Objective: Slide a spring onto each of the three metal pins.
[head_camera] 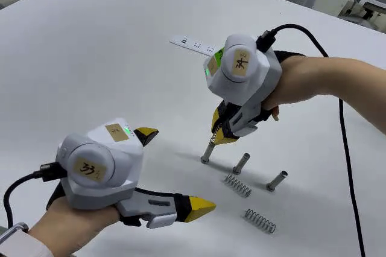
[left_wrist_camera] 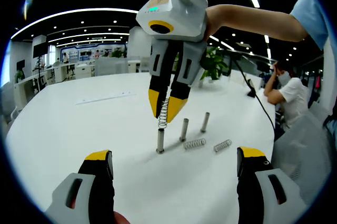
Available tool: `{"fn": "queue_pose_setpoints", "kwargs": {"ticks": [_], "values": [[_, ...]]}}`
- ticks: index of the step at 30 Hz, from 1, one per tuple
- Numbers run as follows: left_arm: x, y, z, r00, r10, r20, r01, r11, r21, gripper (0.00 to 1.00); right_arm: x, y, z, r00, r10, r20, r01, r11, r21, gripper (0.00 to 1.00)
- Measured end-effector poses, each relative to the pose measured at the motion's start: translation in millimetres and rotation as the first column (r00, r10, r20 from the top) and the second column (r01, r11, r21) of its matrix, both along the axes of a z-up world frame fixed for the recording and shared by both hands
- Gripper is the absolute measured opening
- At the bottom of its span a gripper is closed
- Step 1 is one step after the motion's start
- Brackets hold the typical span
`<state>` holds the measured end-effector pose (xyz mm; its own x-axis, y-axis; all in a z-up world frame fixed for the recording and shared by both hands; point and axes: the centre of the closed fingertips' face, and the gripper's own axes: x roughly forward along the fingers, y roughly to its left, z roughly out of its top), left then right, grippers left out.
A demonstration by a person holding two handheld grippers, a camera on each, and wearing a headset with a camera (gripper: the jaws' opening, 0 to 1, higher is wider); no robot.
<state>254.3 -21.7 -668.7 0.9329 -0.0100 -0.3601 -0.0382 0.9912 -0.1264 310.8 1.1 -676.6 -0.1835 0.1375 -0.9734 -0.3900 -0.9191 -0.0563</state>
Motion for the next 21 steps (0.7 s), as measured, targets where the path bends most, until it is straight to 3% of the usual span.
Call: {"fn": "queue_pose_setpoints", "kwargs": {"ticks": [21], "values": [[-1.5,-4.3,-5.0,1.000,-0.011,-0.010,0.010,1.000,-0.025,1.00,1.0,-0.4,-7.7,1.000,0.014,0.022,-0.014,1.000,-0.012,0.13]]}}
